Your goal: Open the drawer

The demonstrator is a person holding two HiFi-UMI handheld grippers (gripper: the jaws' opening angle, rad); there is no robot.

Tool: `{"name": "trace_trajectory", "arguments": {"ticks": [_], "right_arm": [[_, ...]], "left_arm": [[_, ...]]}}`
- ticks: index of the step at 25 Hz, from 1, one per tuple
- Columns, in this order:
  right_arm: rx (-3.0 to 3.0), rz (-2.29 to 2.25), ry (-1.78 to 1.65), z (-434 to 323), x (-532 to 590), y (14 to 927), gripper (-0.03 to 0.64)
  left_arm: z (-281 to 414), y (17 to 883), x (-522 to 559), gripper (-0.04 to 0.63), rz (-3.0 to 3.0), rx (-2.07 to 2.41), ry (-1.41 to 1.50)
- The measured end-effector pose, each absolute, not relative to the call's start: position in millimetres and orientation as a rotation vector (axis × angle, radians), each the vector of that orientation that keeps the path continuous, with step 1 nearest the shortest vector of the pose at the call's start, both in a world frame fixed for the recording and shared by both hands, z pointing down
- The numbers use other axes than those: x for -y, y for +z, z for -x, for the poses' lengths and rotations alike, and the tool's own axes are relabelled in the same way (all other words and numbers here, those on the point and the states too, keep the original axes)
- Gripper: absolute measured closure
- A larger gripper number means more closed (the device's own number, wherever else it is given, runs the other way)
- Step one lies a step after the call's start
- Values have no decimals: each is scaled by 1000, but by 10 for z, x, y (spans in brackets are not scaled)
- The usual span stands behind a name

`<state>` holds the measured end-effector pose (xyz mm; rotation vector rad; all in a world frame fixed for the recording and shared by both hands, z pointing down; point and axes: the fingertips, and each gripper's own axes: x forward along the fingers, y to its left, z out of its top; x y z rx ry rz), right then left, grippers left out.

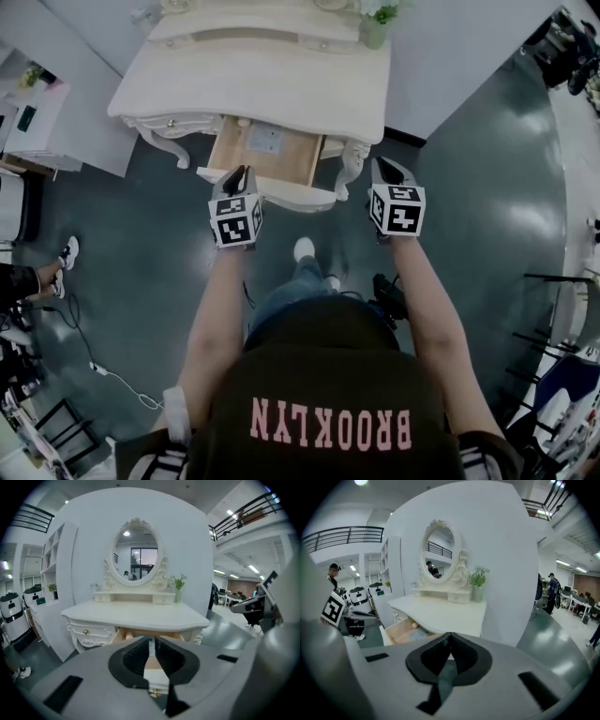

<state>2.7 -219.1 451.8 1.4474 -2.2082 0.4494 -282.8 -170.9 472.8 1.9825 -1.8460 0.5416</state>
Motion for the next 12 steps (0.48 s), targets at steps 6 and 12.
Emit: {"name": "trace_trajectory", "arguments": {"ticks": [6,12], "right_arm": [[2352,-1559,354,-18,2404,3756,620],[2500,-1553,80,66,2473,2980,620]], "left_arm": [[2757,4056,2003,571,-2122,1933,439],[2686,3449,2245,573,-2232,2008,350]]}}
